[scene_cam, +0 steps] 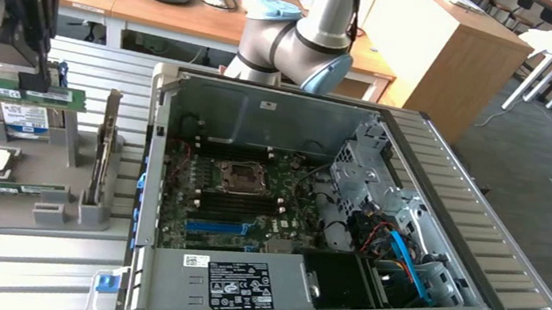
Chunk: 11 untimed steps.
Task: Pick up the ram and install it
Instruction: 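Pick up the ram and move it above insertion slot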
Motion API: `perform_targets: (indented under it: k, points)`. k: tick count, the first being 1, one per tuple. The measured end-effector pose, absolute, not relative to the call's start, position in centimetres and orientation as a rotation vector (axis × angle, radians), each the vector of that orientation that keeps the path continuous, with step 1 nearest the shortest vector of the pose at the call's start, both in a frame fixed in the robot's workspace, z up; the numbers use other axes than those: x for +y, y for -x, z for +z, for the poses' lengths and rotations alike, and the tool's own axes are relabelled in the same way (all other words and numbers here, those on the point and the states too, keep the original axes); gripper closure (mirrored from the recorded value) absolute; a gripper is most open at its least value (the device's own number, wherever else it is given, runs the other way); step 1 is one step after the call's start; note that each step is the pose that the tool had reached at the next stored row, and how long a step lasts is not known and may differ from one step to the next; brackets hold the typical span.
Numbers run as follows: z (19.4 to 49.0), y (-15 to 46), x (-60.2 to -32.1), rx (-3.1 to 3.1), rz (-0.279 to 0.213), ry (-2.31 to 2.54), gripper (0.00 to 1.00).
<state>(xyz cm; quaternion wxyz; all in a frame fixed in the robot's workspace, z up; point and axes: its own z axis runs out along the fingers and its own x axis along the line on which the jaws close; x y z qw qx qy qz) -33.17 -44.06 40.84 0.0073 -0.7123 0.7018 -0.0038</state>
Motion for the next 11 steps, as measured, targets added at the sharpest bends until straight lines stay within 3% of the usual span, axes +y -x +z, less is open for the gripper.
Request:
perform_targets:
  k: [11]
  points:
    - [40.8, 30.9, -44.1, 2.195, -0.012, 2.228, 0.88]
